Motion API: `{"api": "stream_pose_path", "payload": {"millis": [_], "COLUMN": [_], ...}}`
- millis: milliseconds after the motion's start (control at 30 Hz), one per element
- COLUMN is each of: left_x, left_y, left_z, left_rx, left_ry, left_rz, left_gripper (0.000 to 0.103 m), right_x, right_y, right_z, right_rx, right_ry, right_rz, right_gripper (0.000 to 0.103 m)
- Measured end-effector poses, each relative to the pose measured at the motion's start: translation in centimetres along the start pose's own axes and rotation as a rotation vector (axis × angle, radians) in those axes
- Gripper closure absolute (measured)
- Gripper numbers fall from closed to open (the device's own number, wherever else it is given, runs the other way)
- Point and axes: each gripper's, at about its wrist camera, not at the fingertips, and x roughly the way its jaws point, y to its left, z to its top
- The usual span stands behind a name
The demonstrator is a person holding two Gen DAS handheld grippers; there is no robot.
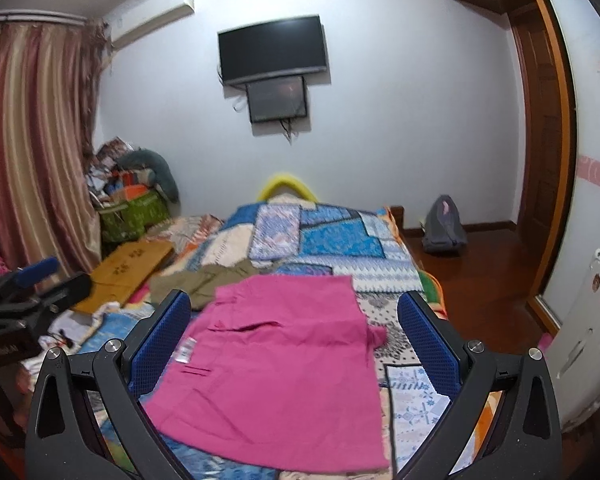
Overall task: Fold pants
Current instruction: 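Grasp the waistband edge of the pink pants with both grippers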
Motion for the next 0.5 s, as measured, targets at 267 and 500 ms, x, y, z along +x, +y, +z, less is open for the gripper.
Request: {"api": "stream_pose_path", "payload": {"millis": [267,500], "left_x": [8.0,17.0], "left_y": [3.3,6.3], "left_z": [0.6,1.5], "left_rx": [0.005,-0.028], "left_ry": [0.106,0.183], "left_rz": [0.046,0.089], "left_gripper": [0.000,0.000], "right_x": [6.1,12.2], "right_y": [-3.5,-5.1], "right_z": [0.2,0.7], "right_rx": [0.043,-0.003], "right_ry": [0.103,0.212], "right_rz": [-0.020,-0.036], "right_gripper": [0.000,0.000]}}
